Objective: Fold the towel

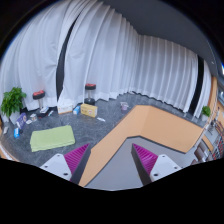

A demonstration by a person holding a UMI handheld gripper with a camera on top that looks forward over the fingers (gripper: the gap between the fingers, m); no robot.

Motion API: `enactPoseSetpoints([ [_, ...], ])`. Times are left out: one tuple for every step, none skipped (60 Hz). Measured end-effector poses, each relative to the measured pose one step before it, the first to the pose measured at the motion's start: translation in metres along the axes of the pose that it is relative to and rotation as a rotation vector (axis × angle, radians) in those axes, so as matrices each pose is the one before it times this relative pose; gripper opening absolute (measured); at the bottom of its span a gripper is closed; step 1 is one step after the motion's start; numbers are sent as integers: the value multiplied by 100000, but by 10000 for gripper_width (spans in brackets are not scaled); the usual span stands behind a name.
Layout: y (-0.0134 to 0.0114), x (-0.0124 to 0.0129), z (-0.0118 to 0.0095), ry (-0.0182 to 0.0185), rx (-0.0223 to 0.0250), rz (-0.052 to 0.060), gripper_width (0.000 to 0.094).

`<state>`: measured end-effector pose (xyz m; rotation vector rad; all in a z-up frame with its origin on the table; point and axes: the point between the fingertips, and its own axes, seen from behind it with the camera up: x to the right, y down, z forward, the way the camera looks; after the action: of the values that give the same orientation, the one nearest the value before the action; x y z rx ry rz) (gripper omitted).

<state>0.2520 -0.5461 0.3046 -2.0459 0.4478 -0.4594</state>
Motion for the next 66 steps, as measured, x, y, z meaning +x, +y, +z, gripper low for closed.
enactPoseSetpoints([
  [31, 65, 36, 333, -60, 120, 849],
  [67, 146, -3, 394, -58, 75, 848],
  [53, 162, -16, 416, 41, 93, 848],
  [40, 144, -36, 380, 99, 189, 849],
  [70, 174, -52, 330, 119, 212, 848],
  [252, 460, -235, 270, 109, 254, 846],
  [168, 301, -150, 248, -52, 226, 847],
  [225, 327, -167, 172, -159, 242, 846],
  [244, 242, -104, 108, -186, 264, 847],
  [238, 203, -118, 33, -145, 268, 848],
  [303, 129, -61, 15, -212, 294, 847],
  [60, -1132, 1256, 127, -368, 497, 848],
  [658, 1193, -895, -287, -128, 202, 848],
  [383, 204, -108, -10, -346, 134, 844],
  [371, 79, -22, -130, -423, 6, 846],
  [410, -63, -12, -207, -442, -74, 845],
  [392, -160, 40, -279, -464, -164, 845],
  [414, -236, 68, -314, -511, -204, 844],
  [444, -209, 90, -255, -589, -311, 845],
  [468, -324, 141, -306, -620, -393, 846],
  [496, -367, 134, -507, -646, -459, 846],
  [513, -448, 123, -612, -740, -574, 845],
  [535, -556, 117, -817, -778, -553, 845],
  [558, -665, 140, -939, -812, -548, 843],
  [607, -757, 228, -1089, -823, -509, 843],
  [560, -803, 192, -1122, -890, -440, 843],
  [591, -894, 208, -1271, -865, -383, 842],
  [562, -915, 195, -1358, -870, -427, 845],
  [538, -1029, 270, -1509, -821, -409, 844],
  [561, -1158, 289, -1589, -897, -464, 843],
  [535, -1132, 350, -1706, -1002, -535, 844],
  [561, -1200, 341, -1716, -1109, -595, 843],
  [518, -1304, 375, -1810, -1117, -634, 843],
  [436, -1316, 363, -1928, -959, -589, 846],
  [365, -1307, 349, -1980, -759, -618, 847],
  [277, -1399, 403, -1999, -578, -634, 847],
  [217, -1428, 511, -1931, -411, -753, 847],
  [174, -1416, 495, -1859, -289, -873, 846],
  [129, -1449, 523, -1763, -322, -994, 847],
  [94, -1430, 608, -1702, -298, -1149, 848],
  [-191, -1401, 424, -1660, -550, -1283, 847],
  [-56, -1419, 670, -1627, -150, -1161, 849],
  [-151, -1382, 680, -1567, -63, -1130, 849],
  [-215, -1381, 740, -1566, 103, -1084, 847],
  [-270, -1322, 741, -1569, 179, -1027, 850],
  [-353, -1351, 809, -1640, 213, -997, 848],
  [-392, -1330, 827, -1606, 253, -887, 848],
  [-468, -1356, 898, -1625, 385, -803, 850],
  [-525, -1281, 942, -1600, 491, -677, 851],
  [-553, -1202, 983, -1567, 488, -531, 851],
  [-572, -1152, 1023, -1412, 457, -347, 853],
  [-558, -1134, 1051, -1390, 353, -319, 852],
  [-612, -1123, 1064, -1410, 282, -244, 849],
  [-600, -1068, 1071, -1410, 308, -170, 850],
  [-592, -1068, 1114, -1509, 389, -151, 847],
  [-593, -970, 1108, -1366, 368, -183, 848],
  [-624, -849, 1121, -1094, 223, -300, 847],
  [-485, -858, 1041, -585, 97, -272, 848],
  [-528, -683, 1065, -722, -134, -330, 847],
  [-531, -651, 1032, -726, -186, -162, 849],
  [-554, -613, 1031, -737, 6, -12, 850],
  [-617, -548, 1044, -709, 262, 123, 849],
  [-671, -368, 1058, -850, 317, 111, 851],
  [-532, -425, 1014, -509, 300, 237, 848],
  [-430, -351, 1015, -390, 75, 151, 847],
  [-357, -297, 1018, -241, -146, 37, 846],
])
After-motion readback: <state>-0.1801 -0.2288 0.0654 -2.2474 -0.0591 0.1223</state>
